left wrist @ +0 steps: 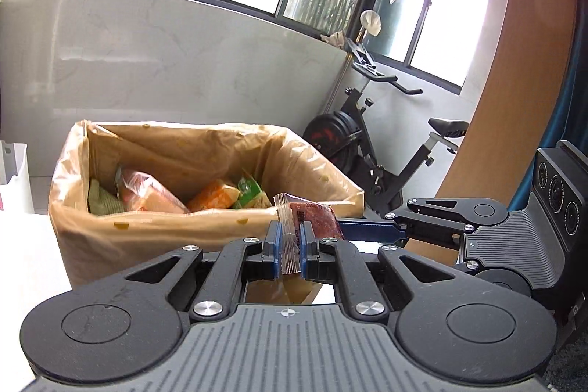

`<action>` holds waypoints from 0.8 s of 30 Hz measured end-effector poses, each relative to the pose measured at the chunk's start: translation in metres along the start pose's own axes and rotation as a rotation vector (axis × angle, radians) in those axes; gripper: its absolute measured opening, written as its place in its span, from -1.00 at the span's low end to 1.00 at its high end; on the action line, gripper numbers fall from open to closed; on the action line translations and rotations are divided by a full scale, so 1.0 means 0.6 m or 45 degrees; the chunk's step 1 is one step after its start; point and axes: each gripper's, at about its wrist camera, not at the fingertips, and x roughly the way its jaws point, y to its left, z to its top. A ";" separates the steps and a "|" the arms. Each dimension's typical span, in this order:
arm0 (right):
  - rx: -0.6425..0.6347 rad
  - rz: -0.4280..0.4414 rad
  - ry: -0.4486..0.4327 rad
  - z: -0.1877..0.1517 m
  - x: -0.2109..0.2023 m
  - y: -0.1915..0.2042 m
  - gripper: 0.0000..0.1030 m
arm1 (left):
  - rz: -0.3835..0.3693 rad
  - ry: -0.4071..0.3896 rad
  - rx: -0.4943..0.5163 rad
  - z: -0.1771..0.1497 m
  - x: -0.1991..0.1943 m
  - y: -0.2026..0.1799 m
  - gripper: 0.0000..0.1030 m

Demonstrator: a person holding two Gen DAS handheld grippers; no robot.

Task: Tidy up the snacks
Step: 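Lift and carry the red-brown snack over the box with the left gripper, then open the left gripper to drop the snack into the box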

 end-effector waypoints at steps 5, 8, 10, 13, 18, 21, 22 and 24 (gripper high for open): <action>0.004 -0.008 -0.018 0.053 0.028 -0.043 -0.14 | 0.031 0.016 -0.006 0.060 0.043 0.005 -0.78; 0.013 -0.003 -0.002 0.074 0.068 -0.070 -0.14 | 0.050 0.045 -0.055 0.085 0.073 0.030 -0.77; 0.034 0.007 0.011 0.082 0.093 -0.087 -0.14 | 0.070 0.064 -0.073 0.090 0.087 0.041 -0.76; 0.083 0.023 0.053 0.090 0.126 -0.106 -0.14 | 0.100 0.100 -0.074 0.094 0.111 0.053 -0.76; 0.133 0.035 0.129 0.085 0.165 -0.122 -0.14 | 0.140 0.146 -0.098 0.089 0.146 0.067 -0.73; 0.151 0.041 0.165 0.082 0.182 -0.126 -0.14 | 0.173 0.172 -0.102 0.084 0.163 0.071 -0.68; 0.157 0.040 0.172 0.081 0.186 -0.126 -0.14 | 0.192 0.177 -0.100 0.083 0.166 0.071 -0.61; 0.171 0.039 0.177 0.079 0.189 -0.128 -0.13 | 0.241 0.178 -0.099 0.080 0.171 0.075 -0.51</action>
